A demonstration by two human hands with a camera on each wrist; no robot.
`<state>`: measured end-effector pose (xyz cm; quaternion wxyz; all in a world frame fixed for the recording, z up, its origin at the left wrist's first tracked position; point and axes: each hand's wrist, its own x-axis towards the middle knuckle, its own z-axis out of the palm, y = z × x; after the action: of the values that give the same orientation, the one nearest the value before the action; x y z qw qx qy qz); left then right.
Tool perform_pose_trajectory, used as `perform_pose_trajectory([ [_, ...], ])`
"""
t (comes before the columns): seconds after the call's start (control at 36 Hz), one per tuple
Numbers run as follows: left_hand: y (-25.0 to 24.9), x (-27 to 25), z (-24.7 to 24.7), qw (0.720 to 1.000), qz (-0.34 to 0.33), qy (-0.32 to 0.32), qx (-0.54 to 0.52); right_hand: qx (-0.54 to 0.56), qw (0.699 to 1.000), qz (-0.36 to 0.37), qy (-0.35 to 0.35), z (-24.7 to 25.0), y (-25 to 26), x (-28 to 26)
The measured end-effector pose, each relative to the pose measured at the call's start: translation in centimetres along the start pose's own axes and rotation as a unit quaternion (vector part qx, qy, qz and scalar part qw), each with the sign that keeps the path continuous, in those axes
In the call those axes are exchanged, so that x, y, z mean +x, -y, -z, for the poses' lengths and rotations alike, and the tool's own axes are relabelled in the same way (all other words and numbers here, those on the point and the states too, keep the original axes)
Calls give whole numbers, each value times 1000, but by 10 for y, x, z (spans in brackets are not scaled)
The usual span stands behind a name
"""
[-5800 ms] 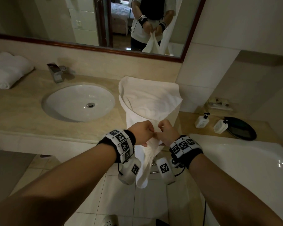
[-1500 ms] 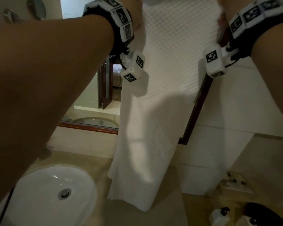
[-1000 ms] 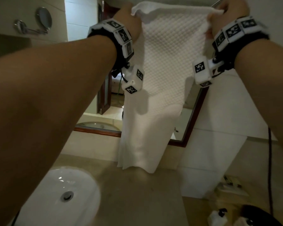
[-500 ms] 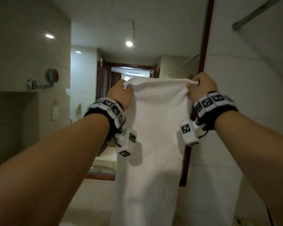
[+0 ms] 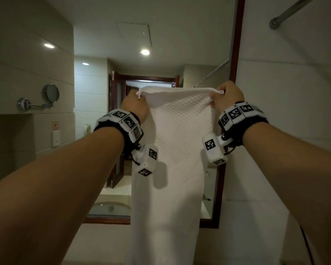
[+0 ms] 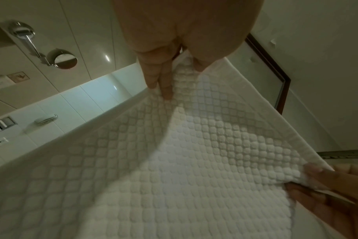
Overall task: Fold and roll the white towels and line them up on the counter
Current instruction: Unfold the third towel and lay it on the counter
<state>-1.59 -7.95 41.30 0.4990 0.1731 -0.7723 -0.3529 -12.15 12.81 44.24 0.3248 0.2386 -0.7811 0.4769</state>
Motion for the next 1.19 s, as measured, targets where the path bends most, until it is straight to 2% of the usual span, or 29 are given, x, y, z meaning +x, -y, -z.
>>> perform_pose_trajectory([
  [0.14, -9, 18, -2, 996, -41, -44, -61, 46, 998, 32, -42, -6, 5, 20],
  [0.31, 2, -7, 6, 990, -61, -71, -104, 54, 997, 34, -35, -2, 4, -3],
  [0.47, 33, -68, 34, 988, -30, -70, -135, 105, 994, 9, -19, 6, -6, -81],
  [0.61, 53, -146, 58, 971, 66, -49, -224, 117, 993, 3, -5, 19, -7, -167],
  [0.67, 61, -178, 71, 965, 100, -25, -241, 104, 994, -3, 15, 30, -9, -202],
  [0.78, 84, -241, 96, 973, 138, 41, -179, 95, 994, -18, 43, 51, -16, -275],
  [0.89, 106, -309, 112, 959, 193, 117, -169, 39, 992, -64, 102, 62, -33, -346],
  [1.03, 143, -375, 117, 953, 221, 183, -93, 35, 972, -160, 166, 61, -70, -423],
  [1.19, 187, -425, 120, 916, 261, 305, -13, -28, 937, -233, 259, 59, -102, -487],
])
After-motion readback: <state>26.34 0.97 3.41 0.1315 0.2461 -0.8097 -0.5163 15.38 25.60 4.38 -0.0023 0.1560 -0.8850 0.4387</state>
